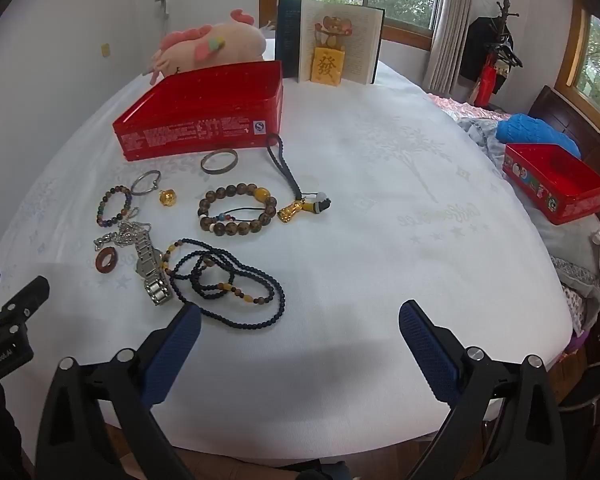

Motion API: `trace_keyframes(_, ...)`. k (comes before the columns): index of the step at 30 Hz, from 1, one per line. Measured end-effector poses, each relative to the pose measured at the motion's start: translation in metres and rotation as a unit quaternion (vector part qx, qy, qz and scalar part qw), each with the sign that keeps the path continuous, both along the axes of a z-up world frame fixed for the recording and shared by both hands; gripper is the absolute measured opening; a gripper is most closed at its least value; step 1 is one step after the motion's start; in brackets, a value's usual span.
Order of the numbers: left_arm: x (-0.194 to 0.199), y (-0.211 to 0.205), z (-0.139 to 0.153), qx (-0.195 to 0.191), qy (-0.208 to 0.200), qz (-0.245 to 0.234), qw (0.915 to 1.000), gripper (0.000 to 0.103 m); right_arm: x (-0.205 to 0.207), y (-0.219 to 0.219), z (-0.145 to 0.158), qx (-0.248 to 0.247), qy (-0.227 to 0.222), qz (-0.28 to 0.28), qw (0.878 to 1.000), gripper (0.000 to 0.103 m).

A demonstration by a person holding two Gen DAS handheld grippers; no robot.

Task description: Organize jewelry

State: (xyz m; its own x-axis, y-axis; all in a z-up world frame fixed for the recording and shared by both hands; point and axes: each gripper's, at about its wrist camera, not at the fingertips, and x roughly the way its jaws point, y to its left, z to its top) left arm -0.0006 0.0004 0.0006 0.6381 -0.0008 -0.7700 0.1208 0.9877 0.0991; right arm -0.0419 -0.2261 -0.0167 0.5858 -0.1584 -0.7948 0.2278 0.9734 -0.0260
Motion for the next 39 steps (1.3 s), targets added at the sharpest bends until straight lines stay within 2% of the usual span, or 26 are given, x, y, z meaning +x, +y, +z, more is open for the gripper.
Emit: trace_keyframes(39, -0.0016, 0.0004, -0.0002, -0.004, 0.007, -0.002, 1.0, 0.1, 0.0028, 0.0027, -0.0014, 0.0, 0.001, 0.002, 1.0, 0.099)
